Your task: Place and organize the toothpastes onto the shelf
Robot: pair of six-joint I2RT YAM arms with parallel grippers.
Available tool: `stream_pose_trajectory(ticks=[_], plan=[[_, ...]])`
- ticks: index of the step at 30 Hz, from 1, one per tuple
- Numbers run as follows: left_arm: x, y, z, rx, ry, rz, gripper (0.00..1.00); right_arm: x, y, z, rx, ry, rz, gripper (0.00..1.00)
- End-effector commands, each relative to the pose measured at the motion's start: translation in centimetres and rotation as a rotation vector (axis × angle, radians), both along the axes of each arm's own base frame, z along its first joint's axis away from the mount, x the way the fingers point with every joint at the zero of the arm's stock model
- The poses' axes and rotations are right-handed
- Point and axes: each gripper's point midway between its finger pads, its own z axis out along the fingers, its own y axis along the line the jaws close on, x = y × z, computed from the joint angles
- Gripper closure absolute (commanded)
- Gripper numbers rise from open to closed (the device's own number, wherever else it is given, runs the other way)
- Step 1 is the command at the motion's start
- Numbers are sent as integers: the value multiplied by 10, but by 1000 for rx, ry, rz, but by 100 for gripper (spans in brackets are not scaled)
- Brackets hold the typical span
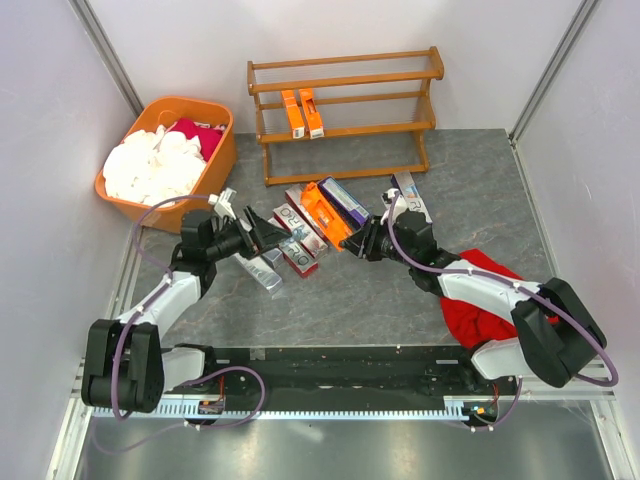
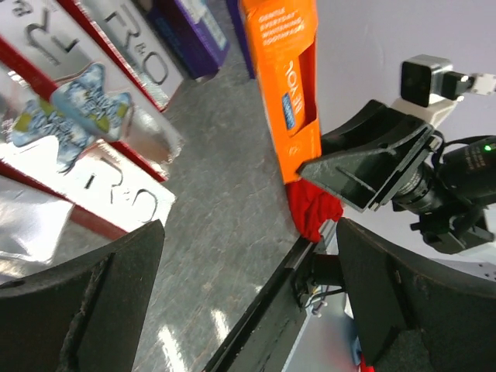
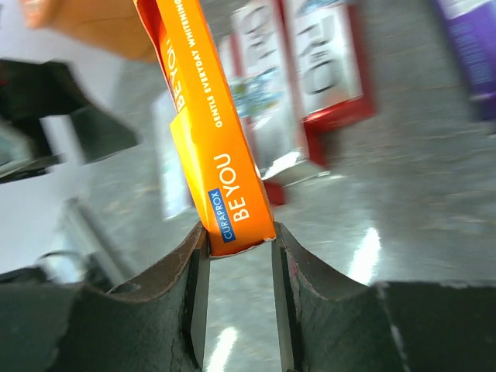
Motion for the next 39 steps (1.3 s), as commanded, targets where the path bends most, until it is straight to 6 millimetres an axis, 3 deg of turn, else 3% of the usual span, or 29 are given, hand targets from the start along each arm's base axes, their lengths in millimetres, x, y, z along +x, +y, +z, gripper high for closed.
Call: stream_pose_trajectory(ticks=[1,4,12,23,24,27,34,36,39], plan=[[0,-21,36,-85,-110,-66,0,-27,32,43,243,17,165,72],[-2,-38,42,-87,-135,-97,0,-38,41,51,317,49,212,72],[0,-74,35,-116,-105,-166,5,-65,62,65,449,116,333,71],[-5,-70,57,-172,-223,-125,32,-87,65,46,600,254,401,64],[-5,-70,57,-174,-221,-123,44,-88,64,44,601,259,398,62],[-5,-70,59,-186,-216,-123,56,-88,63,46,613,245,389,56],[-6,-74,56,-219,-173,-138,57,-86,63,42,488,175,346,35],[-6,-75,55,-232,-166,-140,57,-83,64,31,405,160,316,35],[-5,-75,54,-240,-156,-140,58,-79,57,31,355,120,266,39]])
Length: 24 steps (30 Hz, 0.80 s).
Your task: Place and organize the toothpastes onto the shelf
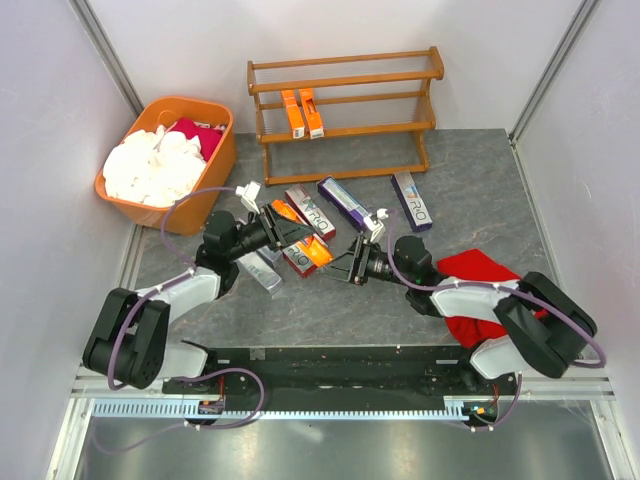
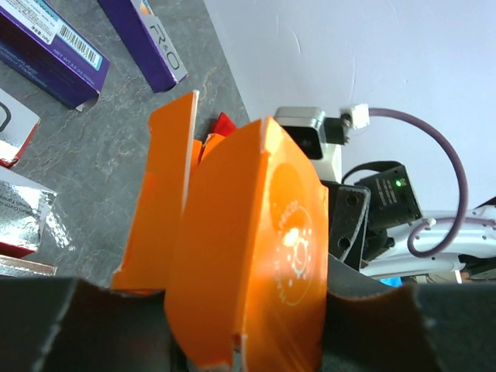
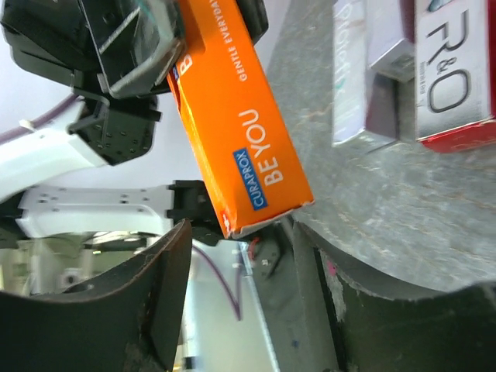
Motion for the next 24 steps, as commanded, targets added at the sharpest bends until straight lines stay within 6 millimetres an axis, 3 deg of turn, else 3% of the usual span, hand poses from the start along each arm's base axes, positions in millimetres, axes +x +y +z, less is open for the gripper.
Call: stream_pose_trajectory(ticks=[1,8,16,24], plan=[[-2,-4,13,-56,-28,-24,58,12,-7,4,-96,-112,-86,39],[-6,-6,17,-92,-23,-45,58,19,-13,-17,-157,-107,-133,35],[-9,-6,18,-108,-21,-54,58,21,-4,9,-32,-132,-120,34],[-12,-7,20,-132,-22,-64,58,28,-7,5,-38,-141,-168,39]])
